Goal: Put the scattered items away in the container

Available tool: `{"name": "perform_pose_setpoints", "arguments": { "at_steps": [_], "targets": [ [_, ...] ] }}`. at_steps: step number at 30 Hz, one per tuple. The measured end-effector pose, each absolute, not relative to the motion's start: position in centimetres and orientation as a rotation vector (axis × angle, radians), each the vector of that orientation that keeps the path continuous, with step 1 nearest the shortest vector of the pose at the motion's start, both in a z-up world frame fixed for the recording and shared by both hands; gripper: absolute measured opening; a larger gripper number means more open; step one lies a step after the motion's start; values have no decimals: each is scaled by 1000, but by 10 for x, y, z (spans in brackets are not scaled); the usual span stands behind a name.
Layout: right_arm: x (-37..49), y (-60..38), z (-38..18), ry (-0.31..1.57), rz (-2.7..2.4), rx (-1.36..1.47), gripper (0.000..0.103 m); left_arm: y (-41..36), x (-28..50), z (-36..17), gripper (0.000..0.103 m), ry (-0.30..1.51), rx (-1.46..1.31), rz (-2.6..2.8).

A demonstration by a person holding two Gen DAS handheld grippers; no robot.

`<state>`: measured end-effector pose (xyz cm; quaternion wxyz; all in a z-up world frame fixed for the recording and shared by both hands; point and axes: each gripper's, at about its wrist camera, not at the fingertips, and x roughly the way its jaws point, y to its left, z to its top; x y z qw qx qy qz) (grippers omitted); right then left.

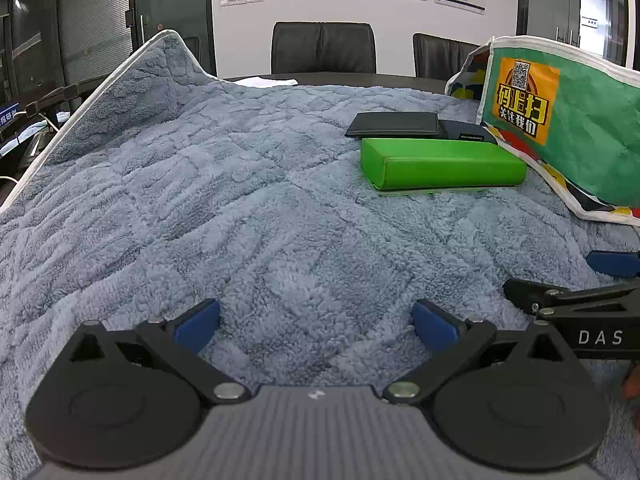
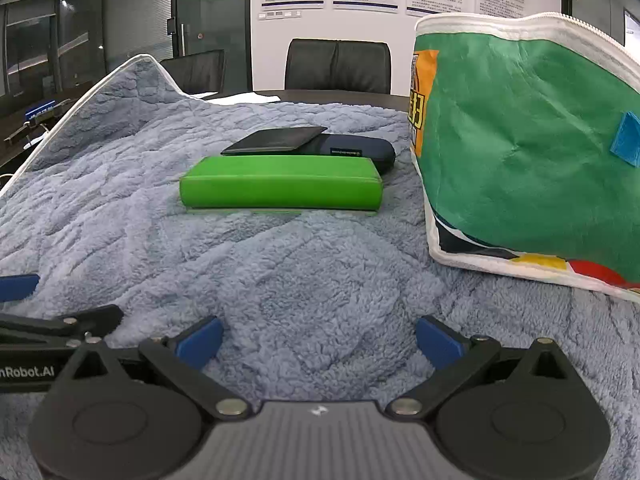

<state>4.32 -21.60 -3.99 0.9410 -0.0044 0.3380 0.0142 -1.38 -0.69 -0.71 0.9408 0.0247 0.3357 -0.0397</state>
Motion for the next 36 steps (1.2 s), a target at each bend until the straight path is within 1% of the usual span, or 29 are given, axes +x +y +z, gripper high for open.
{"name": "perform_pose_setpoints", "arguments": {
  "at_steps": [17, 21, 24, 26, 29, 31, 34, 36],
  "targets": [
    [42, -217, -39, 692, 48, -3, 103, -3, -17, -3, 103, 680, 43, -111],
    [47, -220, -24, 714, 179, -114, 102, -3, -14, 16, 103, 686, 193, -344],
    [54, -226, -5, 615, 249, -156, 102, -6, 8, 36, 103, 560, 340, -475],
    [63, -231, 2, 583, 268, -143, 102, -11, 38, 37, 103, 514, 406, -520],
    [67, -231, 1, 603, 236, -135, 101, -22, 91, 29, 103, 520, 422, -582],
    [60, -233, -2, 607, 245, -138, 101, -26, 113, 22, 103, 499, 419, -619],
    [46, -240, -6, 600, 256, -154, 101, -26, 135, 13, 103, 559, 352, -749],
    [42, -245, -8, 600, 248, -175, 101, -21, 138, 8, 86, 583, 288, -837]
  ]
}}
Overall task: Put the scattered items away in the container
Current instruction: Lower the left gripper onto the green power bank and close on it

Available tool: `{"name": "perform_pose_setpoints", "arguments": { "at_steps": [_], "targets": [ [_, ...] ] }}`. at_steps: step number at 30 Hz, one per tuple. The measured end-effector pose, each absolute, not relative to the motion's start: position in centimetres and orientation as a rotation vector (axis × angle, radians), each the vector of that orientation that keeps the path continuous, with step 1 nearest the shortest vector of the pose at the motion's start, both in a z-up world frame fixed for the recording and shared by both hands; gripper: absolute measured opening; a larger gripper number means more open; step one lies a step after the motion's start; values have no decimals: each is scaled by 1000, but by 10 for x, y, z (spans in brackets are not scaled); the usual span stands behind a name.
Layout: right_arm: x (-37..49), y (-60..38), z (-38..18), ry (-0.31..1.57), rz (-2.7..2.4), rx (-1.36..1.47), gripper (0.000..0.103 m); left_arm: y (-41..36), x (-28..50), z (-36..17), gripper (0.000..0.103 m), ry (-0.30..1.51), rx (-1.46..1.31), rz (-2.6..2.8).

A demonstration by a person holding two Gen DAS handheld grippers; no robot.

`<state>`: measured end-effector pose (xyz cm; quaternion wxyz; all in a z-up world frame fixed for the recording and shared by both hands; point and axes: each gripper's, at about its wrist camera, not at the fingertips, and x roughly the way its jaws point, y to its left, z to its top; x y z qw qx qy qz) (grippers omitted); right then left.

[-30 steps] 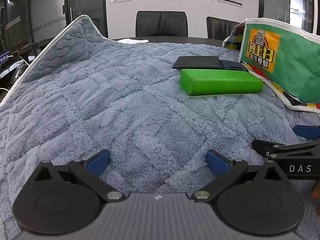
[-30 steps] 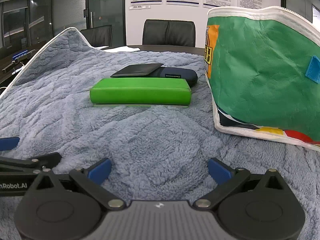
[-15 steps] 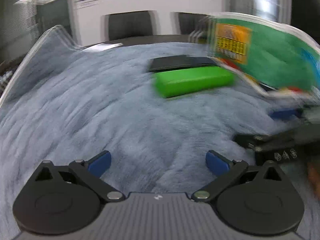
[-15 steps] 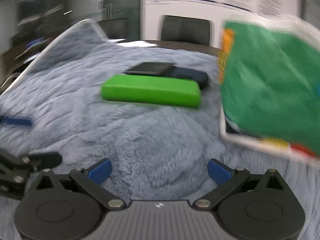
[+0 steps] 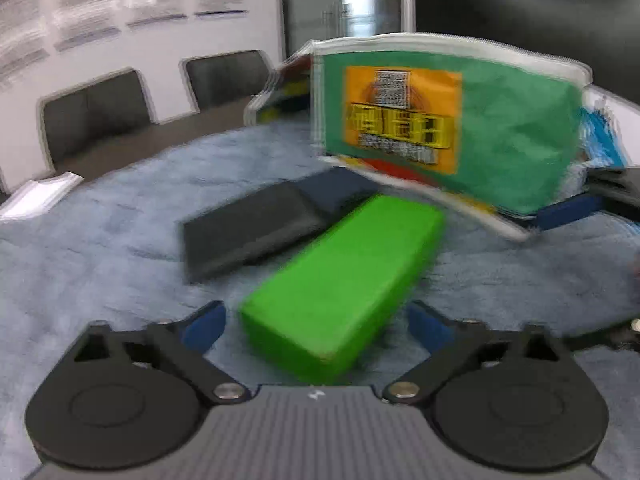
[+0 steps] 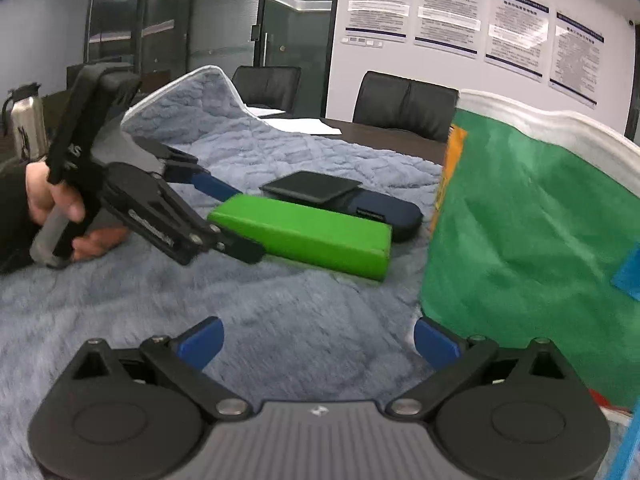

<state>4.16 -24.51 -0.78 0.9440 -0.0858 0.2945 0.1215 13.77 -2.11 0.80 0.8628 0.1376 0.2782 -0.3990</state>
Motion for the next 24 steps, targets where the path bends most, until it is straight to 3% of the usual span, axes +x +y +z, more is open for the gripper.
{"name": "perform_pose_setpoints", "arguments": {
  "at_steps": [6, 9, 16, 18, 19, 21, 24],
  "targets": [
    [52, -254, -13, 627, 330, -148, 101, 2, 121, 11, 68, 504, 213, -928],
    [60, -255, -17, 645, 342, -128, 100, 3, 110, 14, 64, 500, 244, -968],
    [46, -261, -15, 585, 370, -111, 100, 12, 83, 14, 62, 536, 321, -1020],
    [43, -264, -15, 587, 374, -100, 100, 3, 81, 8, 72, 529, 380, -992],
    [41, -264, -15, 595, 365, -103, 100, -4, 83, 5, 71, 537, 389, -978],
    [36, -265, -14, 602, 337, -129, 100, -18, 90, -1, 62, 565, 388, -977],
    [25, -271, -12, 590, 329, -150, 100, -15, 85, 1, 62, 524, 391, -1004]
  ]
}}
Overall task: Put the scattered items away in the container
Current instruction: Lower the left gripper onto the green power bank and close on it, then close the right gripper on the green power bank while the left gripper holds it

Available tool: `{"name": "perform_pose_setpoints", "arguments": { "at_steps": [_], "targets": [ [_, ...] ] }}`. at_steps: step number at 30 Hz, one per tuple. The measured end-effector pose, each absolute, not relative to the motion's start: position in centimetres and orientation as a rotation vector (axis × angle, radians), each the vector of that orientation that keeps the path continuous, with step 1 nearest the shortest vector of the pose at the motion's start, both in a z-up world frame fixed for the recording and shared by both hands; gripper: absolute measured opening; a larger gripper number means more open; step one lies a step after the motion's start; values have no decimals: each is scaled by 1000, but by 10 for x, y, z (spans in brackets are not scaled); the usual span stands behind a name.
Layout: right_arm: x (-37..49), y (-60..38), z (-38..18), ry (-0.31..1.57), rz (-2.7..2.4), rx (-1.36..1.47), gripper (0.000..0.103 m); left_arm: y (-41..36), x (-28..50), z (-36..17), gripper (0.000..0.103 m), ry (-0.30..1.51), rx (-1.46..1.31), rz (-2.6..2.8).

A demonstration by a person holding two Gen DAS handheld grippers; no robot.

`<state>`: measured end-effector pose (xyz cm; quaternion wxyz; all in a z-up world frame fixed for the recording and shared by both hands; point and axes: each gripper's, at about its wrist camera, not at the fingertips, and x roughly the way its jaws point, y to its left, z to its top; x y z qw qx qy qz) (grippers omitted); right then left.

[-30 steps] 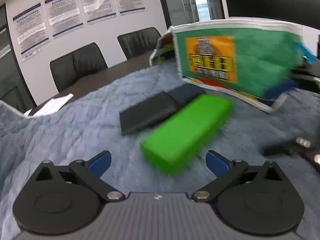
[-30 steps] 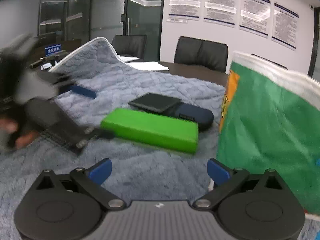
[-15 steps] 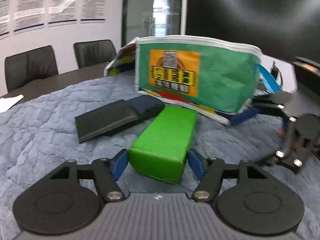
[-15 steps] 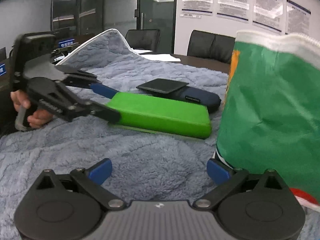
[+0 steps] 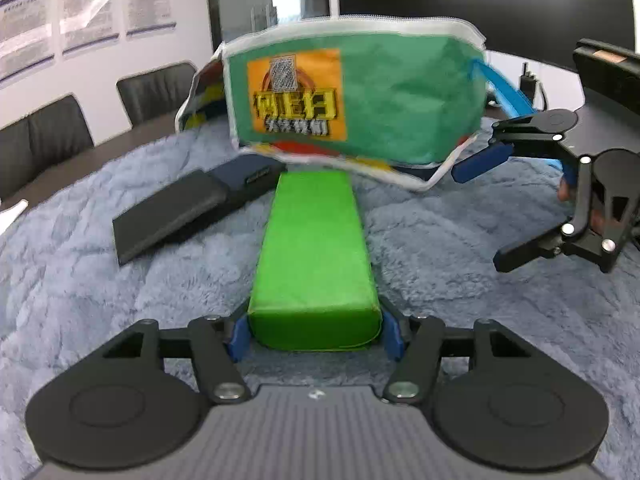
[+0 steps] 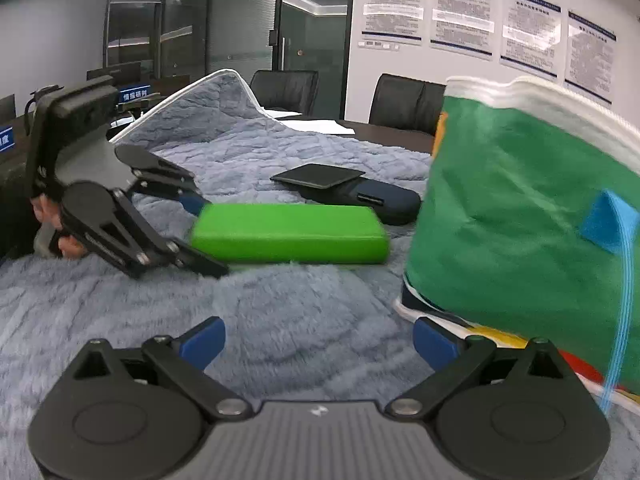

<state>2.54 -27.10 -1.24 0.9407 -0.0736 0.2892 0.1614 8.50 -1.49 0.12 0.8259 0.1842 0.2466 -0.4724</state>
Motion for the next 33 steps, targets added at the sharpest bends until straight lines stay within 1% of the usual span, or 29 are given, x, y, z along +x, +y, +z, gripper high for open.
{"name": "perform_pose_setpoints", "arguments": {
  "at_steps": [5, 7, 12, 15, 17, 18, 19, 20, 22, 25, 26, 27, 29, 31, 33],
  "targets": [
    [7, -282, -8, 536, 505, -102, 100, 27, 48, 17, 61, 491, 378, -1108],
    [-3, -280, -9, 499, 609, -127, 101, 43, 27, 21, 61, 512, 355, -1180],
    [-43, -232, -24, 326, 895, -608, 100, 74, -25, 10, 62, 621, 289, -1385],
    [-33, -212, -28, 346, 1002, -664, 99, 70, -44, -2, 63, 571, 404, -1348],
    [-15, -211, -22, 421, 1072, -598, 83, 65, -50, -4, 66, 546, 450, -1324],
    [-6, -212, -19, 469, 1101, -564, 83, 63, -52, -3, 75, 536, 474, -1301],
    [-3, -214, -17, 504, 1109, -540, 81, 62, -56, -2, 80, 516, 490, -1269],
    [1, -215, -15, 539, 1112, -528, 80, 63, -59, -2, 82, 492, 502, -1239],
    [-2, -216, -9, 577, 1113, -545, 73, 65, -65, -1, 82, 460, 520, -1206],
    [-13, -223, -4, 628, 1100, -525, 68, 69, -68, -2, 79, 425, 532, -1169],
    [-14, -226, -3, 628, 1096, -509, 67, 70, -68, -2, 72, 420, 526, -1173],
    [-11, -229, -4, 639, 1092, -488, 68, 69, -64, -2, 72, 424, 514, -1180],
    [2, -236, -8, 670, 1075, -417, 69, 69, -59, 0, 71, 429, 481, -1178],
    [12, -244, -9, 679, 1012, -362, 84, 69, -53, 1, 71, 431, 463, -1162],
    [29, -256, -9, 709, 943, -242, 83, 67, -44, 5, 74, 440, 450, -1125]
  ]
}}
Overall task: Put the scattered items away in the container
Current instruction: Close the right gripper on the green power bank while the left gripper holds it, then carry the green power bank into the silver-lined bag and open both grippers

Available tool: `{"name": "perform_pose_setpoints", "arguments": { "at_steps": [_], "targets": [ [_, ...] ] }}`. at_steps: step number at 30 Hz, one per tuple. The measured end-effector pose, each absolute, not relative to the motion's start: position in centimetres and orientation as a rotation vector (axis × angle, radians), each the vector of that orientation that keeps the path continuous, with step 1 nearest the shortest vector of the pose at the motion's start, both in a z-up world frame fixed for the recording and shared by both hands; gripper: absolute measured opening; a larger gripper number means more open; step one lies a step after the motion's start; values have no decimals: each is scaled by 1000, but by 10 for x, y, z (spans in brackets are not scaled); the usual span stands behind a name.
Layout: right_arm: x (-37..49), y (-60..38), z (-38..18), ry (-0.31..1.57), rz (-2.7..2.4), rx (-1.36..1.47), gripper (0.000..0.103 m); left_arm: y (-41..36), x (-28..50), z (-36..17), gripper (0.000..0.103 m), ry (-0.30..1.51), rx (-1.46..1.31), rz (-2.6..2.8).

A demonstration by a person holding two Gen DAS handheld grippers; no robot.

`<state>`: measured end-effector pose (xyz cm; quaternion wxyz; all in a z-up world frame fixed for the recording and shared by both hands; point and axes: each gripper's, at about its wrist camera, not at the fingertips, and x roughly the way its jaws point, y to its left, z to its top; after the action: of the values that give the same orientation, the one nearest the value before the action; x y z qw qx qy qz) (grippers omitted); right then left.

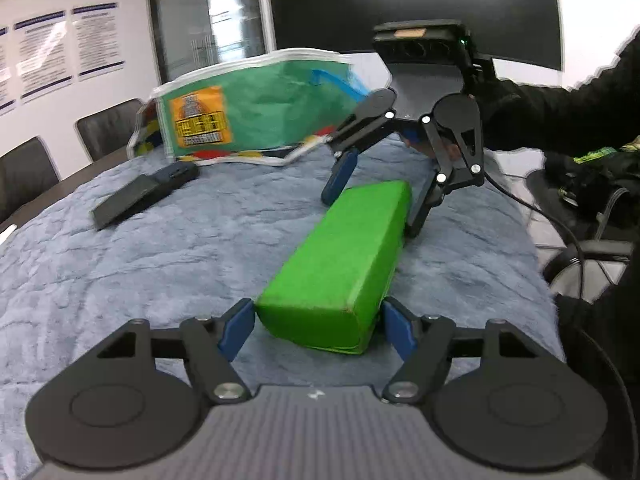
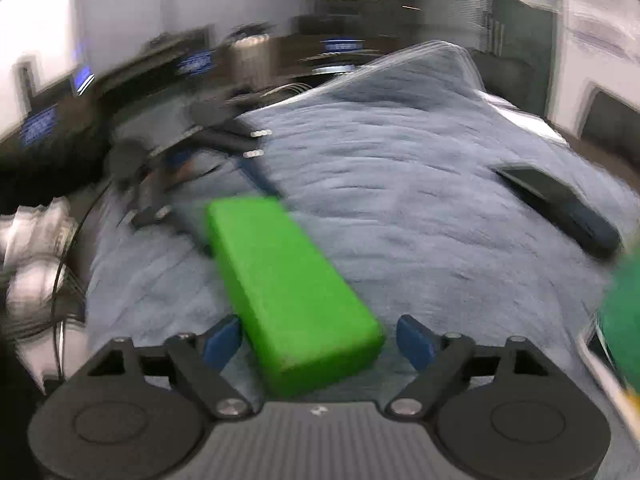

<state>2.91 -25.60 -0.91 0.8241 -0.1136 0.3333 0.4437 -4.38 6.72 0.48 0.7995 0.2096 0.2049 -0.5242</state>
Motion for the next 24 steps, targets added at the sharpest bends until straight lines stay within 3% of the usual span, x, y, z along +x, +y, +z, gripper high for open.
{"name": "perform_pose_setpoints", "arguments": {
  "at_steps": [2, 6, 8, 12, 13, 15, 16, 21, 24],
  "targets": [
    [34, -270, -6, 670, 935, -160, 83, 71, -37, 10, 77, 439, 424, -1091],
    [35, -275, -8, 653, 1005, -165, 83, 70, -35, 14, 101, 419, 438, -1159],
    [36, -271, -14, 668, 1050, -181, 84, 63, -28, 10, 101, 457, 433, -1178],
    [32, -259, -27, 692, 1046, -274, 81, 53, -14, -2, 93, 551, 442, -1143],
    [29, -259, -27, 671, 1042, -282, 74, 53, -14, -4, 90, 548, 446, -1156],
    [28, -260, -23, 649, 1041, -271, 74, 52, -15, -3, 70, 536, 448, -1187],
    [28, -261, -21, 642, 1039, -273, 73, 53, -15, -1, 67, 542, 442, -1206],
    [5, -277, 10, 529, 1003, -303, 73, 50, -12, 16, 67, 532, 388, -1230],
    [-17, -306, 46, 409, 928, -315, 73, 32, -12, 49, 67, 414, 412, -1278]
  ]
}}
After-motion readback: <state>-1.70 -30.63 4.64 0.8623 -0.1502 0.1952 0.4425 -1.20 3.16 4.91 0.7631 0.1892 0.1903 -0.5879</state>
